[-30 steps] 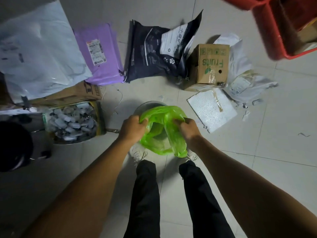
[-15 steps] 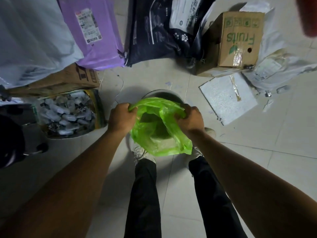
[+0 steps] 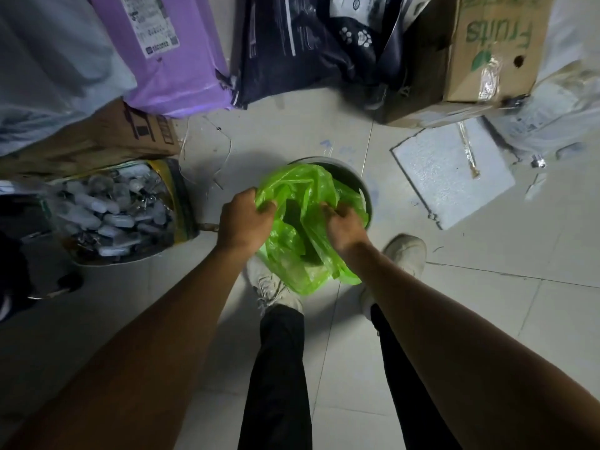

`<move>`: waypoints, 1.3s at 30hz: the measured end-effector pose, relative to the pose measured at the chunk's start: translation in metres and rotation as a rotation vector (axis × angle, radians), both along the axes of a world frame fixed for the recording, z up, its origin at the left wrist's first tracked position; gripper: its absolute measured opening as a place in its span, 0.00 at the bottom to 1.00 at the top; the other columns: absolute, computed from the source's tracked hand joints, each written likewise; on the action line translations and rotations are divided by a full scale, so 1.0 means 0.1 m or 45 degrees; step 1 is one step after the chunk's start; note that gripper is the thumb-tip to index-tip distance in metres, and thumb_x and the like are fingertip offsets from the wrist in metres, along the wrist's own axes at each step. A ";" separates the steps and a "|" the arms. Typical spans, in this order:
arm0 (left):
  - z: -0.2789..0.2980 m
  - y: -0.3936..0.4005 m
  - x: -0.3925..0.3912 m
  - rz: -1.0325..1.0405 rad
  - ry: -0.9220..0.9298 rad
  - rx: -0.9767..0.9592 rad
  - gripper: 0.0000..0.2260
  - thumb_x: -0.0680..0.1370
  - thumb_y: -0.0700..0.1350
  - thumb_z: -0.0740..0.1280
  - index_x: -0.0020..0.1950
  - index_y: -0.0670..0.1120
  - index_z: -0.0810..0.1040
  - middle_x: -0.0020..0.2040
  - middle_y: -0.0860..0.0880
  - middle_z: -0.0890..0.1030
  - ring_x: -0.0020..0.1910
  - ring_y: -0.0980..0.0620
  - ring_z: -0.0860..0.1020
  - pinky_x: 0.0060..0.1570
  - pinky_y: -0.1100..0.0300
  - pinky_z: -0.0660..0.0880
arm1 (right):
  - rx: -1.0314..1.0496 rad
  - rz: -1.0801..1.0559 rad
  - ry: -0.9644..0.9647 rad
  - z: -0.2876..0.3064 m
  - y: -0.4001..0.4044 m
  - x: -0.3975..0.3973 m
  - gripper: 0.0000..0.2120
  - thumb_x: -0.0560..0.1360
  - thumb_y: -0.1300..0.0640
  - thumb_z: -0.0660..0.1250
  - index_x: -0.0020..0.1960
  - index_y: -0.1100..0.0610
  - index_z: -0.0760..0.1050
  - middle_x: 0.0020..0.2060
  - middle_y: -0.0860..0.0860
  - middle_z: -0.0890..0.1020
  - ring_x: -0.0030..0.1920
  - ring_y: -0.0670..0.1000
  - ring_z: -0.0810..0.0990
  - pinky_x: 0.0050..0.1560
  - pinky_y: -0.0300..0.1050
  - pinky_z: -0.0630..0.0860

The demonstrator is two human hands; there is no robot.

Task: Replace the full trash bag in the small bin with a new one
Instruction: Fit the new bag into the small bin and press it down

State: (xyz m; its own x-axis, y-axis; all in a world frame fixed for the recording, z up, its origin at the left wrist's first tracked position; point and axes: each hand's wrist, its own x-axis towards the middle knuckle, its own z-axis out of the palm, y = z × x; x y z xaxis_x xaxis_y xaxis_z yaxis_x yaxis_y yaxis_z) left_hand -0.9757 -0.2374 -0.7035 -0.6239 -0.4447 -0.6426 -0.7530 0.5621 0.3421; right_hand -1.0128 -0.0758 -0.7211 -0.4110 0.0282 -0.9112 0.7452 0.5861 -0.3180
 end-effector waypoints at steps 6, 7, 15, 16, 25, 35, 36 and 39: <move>-0.20 -0.09 0.00 0.049 0.007 0.004 0.12 0.77 0.51 0.66 0.49 0.42 0.79 0.50 0.40 0.83 0.51 0.37 0.80 0.49 0.52 0.75 | -0.262 -0.168 -0.144 -0.20 -0.13 -0.16 0.11 0.80 0.54 0.63 0.58 0.58 0.77 0.43 0.53 0.81 0.40 0.46 0.80 0.45 0.42 0.74; -0.21 -0.10 0.00 0.062 0.014 0.012 0.12 0.76 0.51 0.66 0.49 0.43 0.79 0.50 0.40 0.83 0.51 0.38 0.80 0.49 0.52 0.76 | -0.255 -0.125 -0.093 -0.21 -0.13 -0.18 0.09 0.79 0.55 0.65 0.57 0.57 0.78 0.41 0.53 0.82 0.37 0.45 0.80 0.43 0.45 0.77; -0.08 -0.05 -0.05 0.113 0.237 0.038 0.17 0.70 0.45 0.74 0.53 0.47 0.69 0.49 0.49 0.75 0.43 0.45 0.76 0.46 0.53 0.74 | 0.118 0.365 0.389 0.00 0.36 -0.34 0.16 0.75 0.55 0.67 0.61 0.55 0.73 0.51 0.59 0.83 0.52 0.63 0.80 0.50 0.53 0.78; -0.05 -0.04 -0.06 0.070 0.283 0.007 0.16 0.70 0.42 0.73 0.50 0.47 0.68 0.48 0.48 0.73 0.41 0.46 0.73 0.44 0.53 0.71 | 0.122 0.375 0.419 -0.01 0.40 -0.33 0.16 0.74 0.56 0.67 0.60 0.56 0.72 0.50 0.59 0.83 0.51 0.63 0.80 0.48 0.53 0.78; -0.09 -0.03 -0.08 -0.209 0.292 -0.014 0.13 0.73 0.33 0.65 0.51 0.47 0.81 0.53 0.45 0.79 0.53 0.43 0.79 0.56 0.54 0.74 | 0.275 0.411 0.762 -0.17 0.37 -0.24 0.09 0.73 0.55 0.68 0.52 0.54 0.77 0.54 0.54 0.76 0.56 0.57 0.73 0.44 0.42 0.67; -0.12 0.06 -0.09 -0.300 0.063 0.105 0.41 0.71 0.44 0.75 0.78 0.45 0.57 0.76 0.46 0.61 0.72 0.46 0.67 0.68 0.57 0.65 | 0.065 0.889 0.716 -0.17 0.27 0.03 0.25 0.72 0.49 0.68 0.66 0.59 0.74 0.61 0.59 0.78 0.63 0.61 0.74 0.59 0.51 0.73; -0.12 0.07 -0.09 -0.310 0.056 0.114 0.43 0.70 0.44 0.76 0.79 0.45 0.55 0.77 0.47 0.59 0.73 0.47 0.66 0.68 0.57 0.64 | 0.074 0.945 0.705 -0.17 0.27 0.06 0.32 0.72 0.45 0.68 0.71 0.60 0.69 0.66 0.60 0.75 0.67 0.62 0.70 0.65 0.52 0.69; -0.12 0.11 -0.10 -0.311 0.003 0.169 0.50 0.69 0.45 0.77 0.80 0.47 0.47 0.80 0.50 0.52 0.75 0.49 0.62 0.69 0.59 0.63 | 0.115 1.078 0.693 -0.15 0.25 0.12 0.46 0.69 0.34 0.67 0.78 0.55 0.55 0.75 0.58 0.62 0.75 0.61 0.59 0.74 0.55 0.58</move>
State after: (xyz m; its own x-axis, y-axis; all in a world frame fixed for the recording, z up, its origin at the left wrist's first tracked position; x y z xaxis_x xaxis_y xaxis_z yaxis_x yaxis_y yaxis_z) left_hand -0.9857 -0.2265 -0.7157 -0.7037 -0.1930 -0.6838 -0.5999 0.6771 0.4262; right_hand -1.0007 -0.0506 -0.7363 -0.6870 -0.4060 -0.6026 -0.1602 0.8936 -0.4193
